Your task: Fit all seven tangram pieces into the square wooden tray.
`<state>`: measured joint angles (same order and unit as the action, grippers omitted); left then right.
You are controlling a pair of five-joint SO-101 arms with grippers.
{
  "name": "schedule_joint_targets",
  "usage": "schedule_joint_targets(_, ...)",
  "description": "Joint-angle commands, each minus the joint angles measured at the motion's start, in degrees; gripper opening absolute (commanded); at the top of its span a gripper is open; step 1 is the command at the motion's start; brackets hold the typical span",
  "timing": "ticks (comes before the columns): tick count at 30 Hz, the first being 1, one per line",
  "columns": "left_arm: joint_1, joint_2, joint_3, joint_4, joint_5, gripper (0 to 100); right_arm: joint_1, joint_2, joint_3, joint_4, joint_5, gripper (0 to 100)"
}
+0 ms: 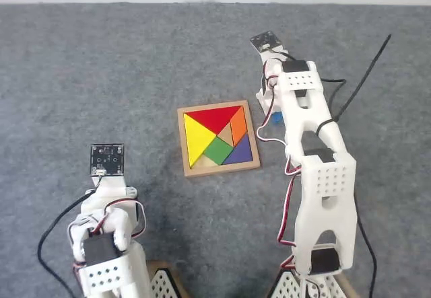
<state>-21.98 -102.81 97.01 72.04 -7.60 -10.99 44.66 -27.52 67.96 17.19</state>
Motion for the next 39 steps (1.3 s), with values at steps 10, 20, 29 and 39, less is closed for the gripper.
schedule_joint_targets(10, -0.18, -1.05, -0.48, 0.26, -0.53, 2, 1.63, -6.46, -1.76, 6.81, -1.49, 19.9)
schedule_joint_targets(20, -0.18, -1.05, -0.48, 0.26, -0.53, 2, 2.07, -2.95, -1.67, 8.04, -1.76, 19.9)
schedule_joint_targets(29, -0.18, -1.05, -0.48, 0.26, -0.53, 2, 2.33, -0.75, -2.02, 7.69, -1.85, 11.9)
schedule_joint_targets(39, -0.18, -1.05, -0.48, 0.26, -0.53, 2, 2.07, -0.92, -6.51, 10.33, -1.85, 10.2)
